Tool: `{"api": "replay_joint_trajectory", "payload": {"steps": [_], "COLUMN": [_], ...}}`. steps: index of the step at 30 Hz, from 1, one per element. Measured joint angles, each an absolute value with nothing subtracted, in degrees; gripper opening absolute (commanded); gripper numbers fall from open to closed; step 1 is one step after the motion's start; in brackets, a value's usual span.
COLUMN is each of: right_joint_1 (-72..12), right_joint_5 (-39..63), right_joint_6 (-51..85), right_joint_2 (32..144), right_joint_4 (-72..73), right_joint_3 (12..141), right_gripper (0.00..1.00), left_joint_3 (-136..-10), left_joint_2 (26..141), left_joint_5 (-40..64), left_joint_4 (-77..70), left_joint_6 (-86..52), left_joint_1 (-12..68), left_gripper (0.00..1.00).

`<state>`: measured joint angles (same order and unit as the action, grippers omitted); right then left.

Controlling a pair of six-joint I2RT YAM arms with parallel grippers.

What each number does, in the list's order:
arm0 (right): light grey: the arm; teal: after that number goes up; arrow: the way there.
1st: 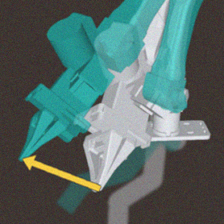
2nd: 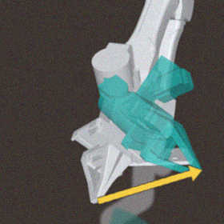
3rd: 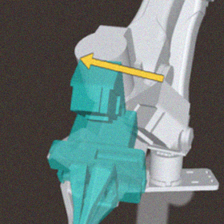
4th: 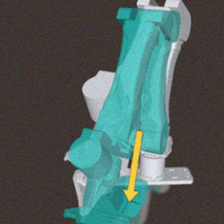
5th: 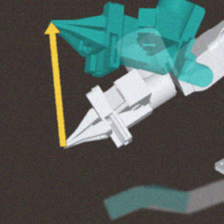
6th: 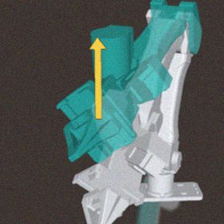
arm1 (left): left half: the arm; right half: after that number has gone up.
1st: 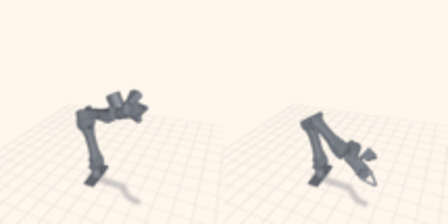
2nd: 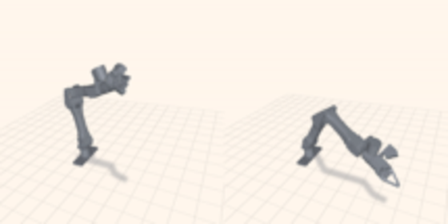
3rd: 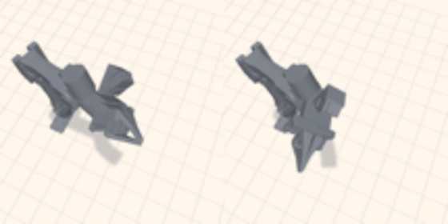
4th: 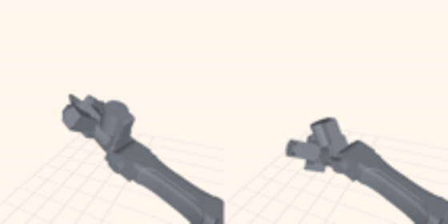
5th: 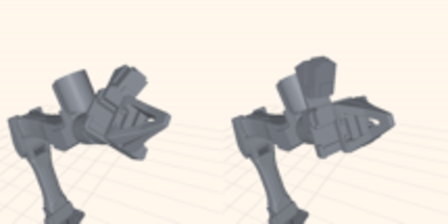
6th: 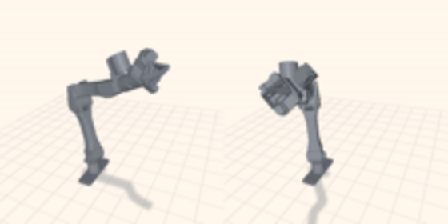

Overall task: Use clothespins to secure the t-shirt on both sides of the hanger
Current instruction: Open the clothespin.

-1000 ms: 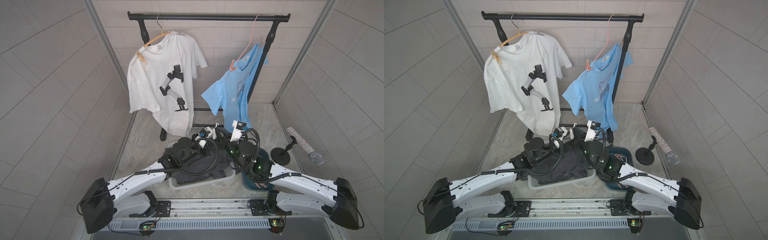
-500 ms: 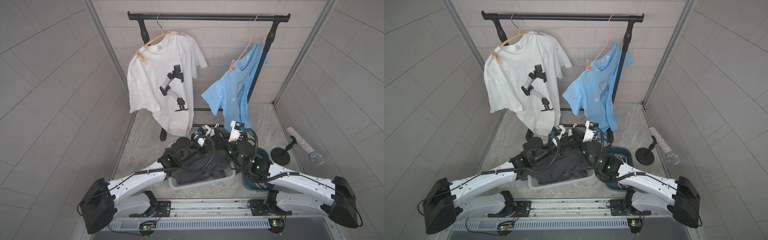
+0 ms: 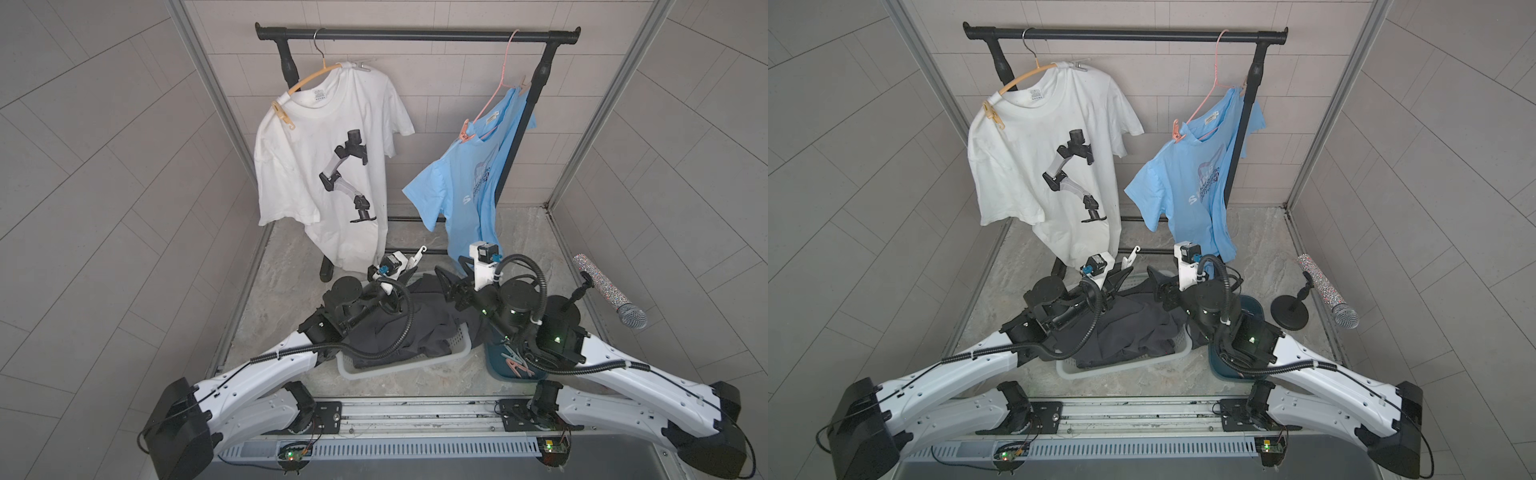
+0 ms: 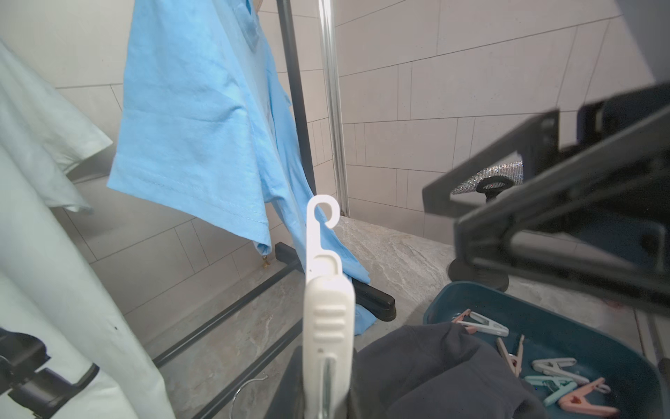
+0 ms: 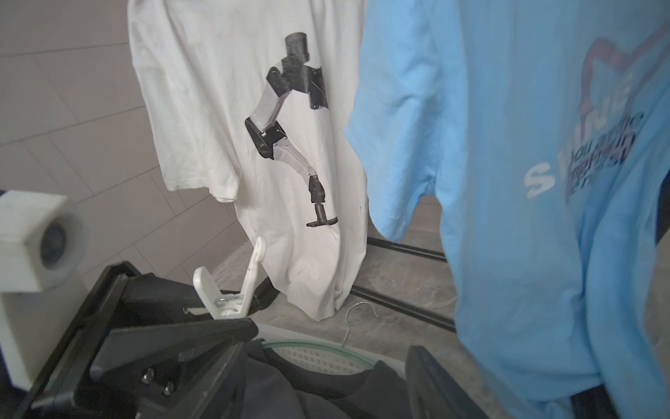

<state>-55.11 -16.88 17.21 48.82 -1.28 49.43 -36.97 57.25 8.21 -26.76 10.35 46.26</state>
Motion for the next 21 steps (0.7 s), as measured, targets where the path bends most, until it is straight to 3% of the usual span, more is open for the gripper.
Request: {"api": "replay_joint_trajectory", "payload": {"steps": [6,21], "right_joint_1": [-55.0,-55.11], "right_joint_5": [-7.57,-0.8], "right_joint_6": [11.09,18.9], "right_joint_2": [45.28,60.8], "right_joint_4": [-7.03,-13.21], "right_joint_3": [53.52,61.23], "right_gripper": [0.77,0.71], "left_joint_3": [-36.91,-36.91], "left_joint_2": [53.71,53.8], "left_joint_5": [14.96,16.21], "left_joint_4": [-22.41,-19.97], "left_joint_6": [17.76,20.64], "left_joint_1": [45.8,44.66], "left_gripper": [0.0,0.0]}}
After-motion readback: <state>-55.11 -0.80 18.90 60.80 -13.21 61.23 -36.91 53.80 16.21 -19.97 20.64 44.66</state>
